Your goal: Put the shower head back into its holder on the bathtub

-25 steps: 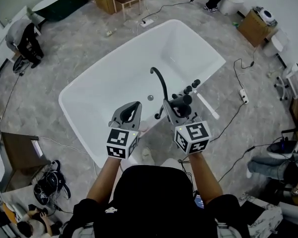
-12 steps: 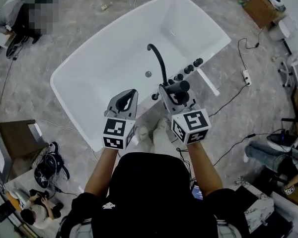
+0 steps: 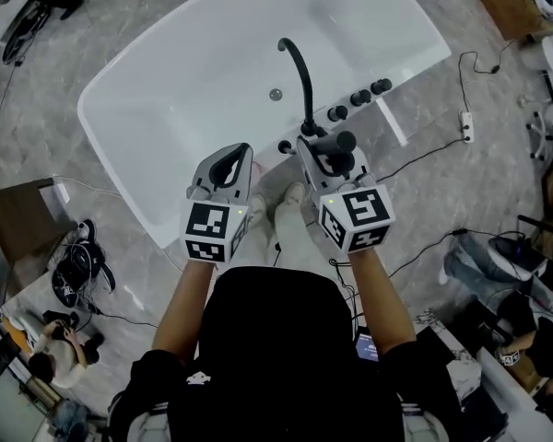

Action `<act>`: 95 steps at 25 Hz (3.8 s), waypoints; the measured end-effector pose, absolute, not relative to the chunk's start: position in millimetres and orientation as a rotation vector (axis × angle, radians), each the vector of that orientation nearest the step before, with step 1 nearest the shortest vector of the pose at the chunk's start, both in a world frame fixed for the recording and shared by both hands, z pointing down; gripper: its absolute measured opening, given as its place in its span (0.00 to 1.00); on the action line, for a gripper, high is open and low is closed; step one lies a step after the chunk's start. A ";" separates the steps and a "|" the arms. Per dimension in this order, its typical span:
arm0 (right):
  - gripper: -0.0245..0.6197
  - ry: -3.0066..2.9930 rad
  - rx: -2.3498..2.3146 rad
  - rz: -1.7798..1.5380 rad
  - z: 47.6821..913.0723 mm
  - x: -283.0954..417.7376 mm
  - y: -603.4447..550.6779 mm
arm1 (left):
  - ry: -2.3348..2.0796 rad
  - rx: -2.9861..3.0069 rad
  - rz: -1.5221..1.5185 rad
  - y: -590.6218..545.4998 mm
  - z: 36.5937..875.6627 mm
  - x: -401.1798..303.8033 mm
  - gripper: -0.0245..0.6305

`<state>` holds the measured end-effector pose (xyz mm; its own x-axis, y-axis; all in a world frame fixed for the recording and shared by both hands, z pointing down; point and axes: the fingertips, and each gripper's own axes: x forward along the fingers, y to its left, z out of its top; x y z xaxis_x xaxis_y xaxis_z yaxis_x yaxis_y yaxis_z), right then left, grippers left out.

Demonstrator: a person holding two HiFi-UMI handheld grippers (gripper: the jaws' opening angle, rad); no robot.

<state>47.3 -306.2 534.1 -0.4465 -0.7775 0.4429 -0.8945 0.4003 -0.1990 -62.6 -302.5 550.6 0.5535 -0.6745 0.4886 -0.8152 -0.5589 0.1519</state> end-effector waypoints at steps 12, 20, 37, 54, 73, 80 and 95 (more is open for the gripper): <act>0.26 -2.305 1.352 0.727 621.4 44.7 -312.1 | -1.198 2.290 0.576 -306.9 620.3 -65.2 0.06; 0.26 -2.244 1.300 0.786 679.1 35.7 -318.3 | -1.179 2.235 0.596 -314.0 664.5 -71.4 0.06; 0.26 -2.155 1.177 0.780 776.2 30.2 -315.7 | -1.217 2.159 0.536 -319.6 704.1 -74.7 0.06; 0.26 -2.091 1.109 0.721 848.7 22.1 -324.9 | -1.232 2.123 0.534 -317.0 730.6 -85.6 0.06; 0.25 -2.097 1.088 0.618 871.8 10.7 -336.2 | -1.237 2.087 0.544 -314.7 747.7 -87.9 0.06; 0.25 -2.107 1.070 0.608 871.0 7.3 -330.6 | -1.234 2.083 0.541 -312.1 747.5 -90.2 0.06; 0.28 -2.173 1.046 0.644 827.9 3.1 -319.5 | -1.224 2.139 0.516 -314.2 712.6 -88.9 0.06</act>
<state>3.1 -319.5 827.9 -0.4831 -0.5014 0.7178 -0.8115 0.5643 -0.1520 -88.9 -314.2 712.6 0.4955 -0.6285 0.5996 -0.8680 -0.3832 0.3157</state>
